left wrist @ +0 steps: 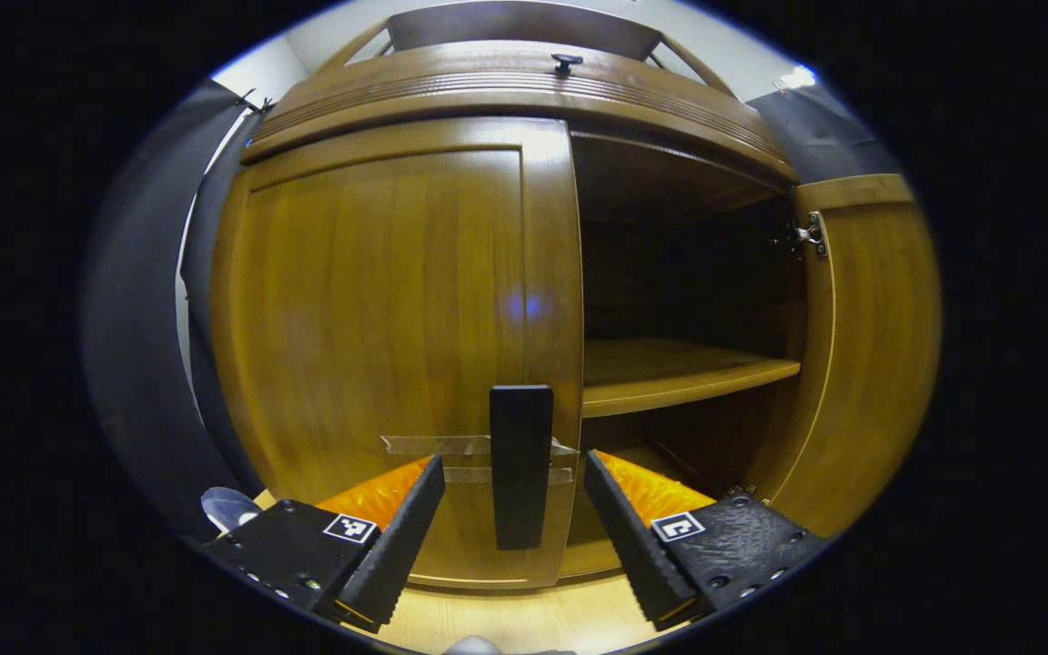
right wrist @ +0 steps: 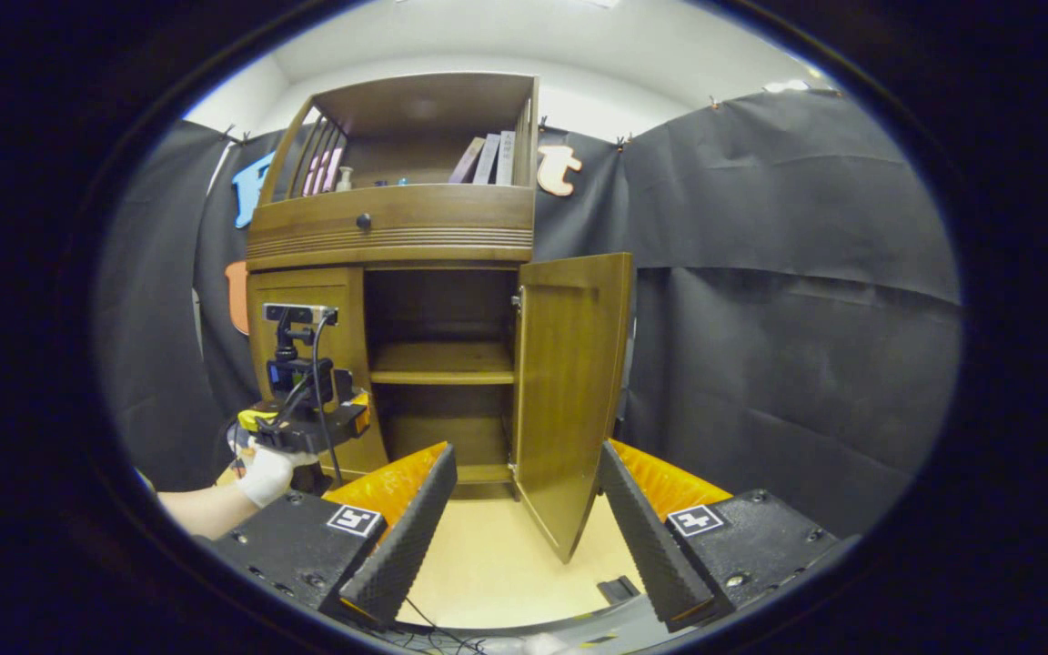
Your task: Open the right door of the double-door shoe cabinet with the right hand, and open the left door with the left hand.
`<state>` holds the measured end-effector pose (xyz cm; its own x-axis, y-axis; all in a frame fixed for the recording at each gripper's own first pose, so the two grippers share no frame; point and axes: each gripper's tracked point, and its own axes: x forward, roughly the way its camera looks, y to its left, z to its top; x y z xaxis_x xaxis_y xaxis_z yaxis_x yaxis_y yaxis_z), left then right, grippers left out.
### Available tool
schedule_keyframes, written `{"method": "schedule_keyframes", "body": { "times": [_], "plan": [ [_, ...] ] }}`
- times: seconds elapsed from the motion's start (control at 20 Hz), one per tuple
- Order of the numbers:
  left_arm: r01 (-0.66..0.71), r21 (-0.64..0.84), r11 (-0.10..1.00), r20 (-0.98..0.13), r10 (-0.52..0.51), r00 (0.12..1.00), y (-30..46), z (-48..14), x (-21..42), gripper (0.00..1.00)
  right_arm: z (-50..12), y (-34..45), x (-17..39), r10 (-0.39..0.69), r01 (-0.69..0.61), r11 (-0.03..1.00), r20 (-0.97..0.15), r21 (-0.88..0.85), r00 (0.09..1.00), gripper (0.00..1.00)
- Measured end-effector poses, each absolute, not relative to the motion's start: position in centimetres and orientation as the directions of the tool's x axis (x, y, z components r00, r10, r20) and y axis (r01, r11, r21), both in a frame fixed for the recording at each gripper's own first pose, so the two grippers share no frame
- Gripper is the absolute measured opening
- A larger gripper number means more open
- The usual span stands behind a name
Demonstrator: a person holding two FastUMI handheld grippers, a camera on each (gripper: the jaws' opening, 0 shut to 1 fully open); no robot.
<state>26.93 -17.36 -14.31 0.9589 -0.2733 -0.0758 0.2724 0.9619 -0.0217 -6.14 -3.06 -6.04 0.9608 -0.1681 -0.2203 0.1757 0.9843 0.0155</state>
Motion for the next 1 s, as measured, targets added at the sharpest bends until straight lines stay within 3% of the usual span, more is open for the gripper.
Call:
{"method": "schedule_keyframes", "body": {
  "times": [0.05,0.2,0.25,0.4,0.45,0.6,0.65,0.7,0.75,1.0],
  "plan": [
    [0.274,-0.026,0.961,-0.073,-0.275,0.959,-17.7,-14.4,27.4,0.76,-6.1,-3.1,-6.2,-0.173,0.180,0.984,-0.226,0.013,0.959,1.00],
    [0.279,-0.011,0.960,-0.076,-0.279,0.957,-18.1,-14.6,28.4,0.68,-6.3,-3.0,-6.4,-0.173,0.180,0.984,-0.234,0.010,0.957,0.99],
    [0.267,-0.008,0.964,-0.086,-0.267,0.960,-17.9,-15.0,28.6,0.70,-6.4,-2.9,-6.6,-0.172,0.179,0.984,-0.234,0.007,0.957,0.99],
    [0.280,-0.015,0.960,-0.073,-0.280,0.957,-18.3,-15.0,29.0,0.37,-6.3,-2.9,-6.6,-0.169,0.174,0.985,-0.232,0.002,0.958,1.00],
    [0.285,-0.015,0.959,-0.069,-0.285,0.956,-18.2,-14.8,28.8,0.32,-6.3,-3.0,-6.6,-0.169,0.174,0.985,-0.231,0.002,0.958,1.00],
    [0.302,-0.025,0.953,-0.075,-0.303,0.950,-18.0,-14.8,28.4,0.27,-6.2,-2.9,-6.7,-0.166,0.173,0.985,-0.229,0.009,0.959,1.00],
    [0.308,-0.029,0.951,-0.078,-0.310,0.948,-17.9,-14.8,28.2,0.36,-6.2,-2.9,-6.7,-0.165,0.171,0.985,-0.227,0.008,0.960,1.00],
    [0.315,-0.029,0.949,-0.078,-0.316,0.946,-17.9,-14.8,27.9,0.36,-6.1,-2.9,-6.7,-0.163,0.169,0.986,-0.226,0.008,0.960,1.00],
    [0.319,-0.028,0.947,-0.080,-0.320,0.944,-17.7,-14.8,27.5,0.27,-6.2,-2.9,-6.7,-0.160,0.167,0.986,-0.225,0.011,0.961,0.99],
    [0.343,-0.043,0.938,-0.086,-0.346,0.934,-16.5,-14.9,24.8,0.27,-6.5,-2.4,-7.1,-0.128,0.137,0.990,-0.223,0.025,0.966,1.00]
  ]
}}
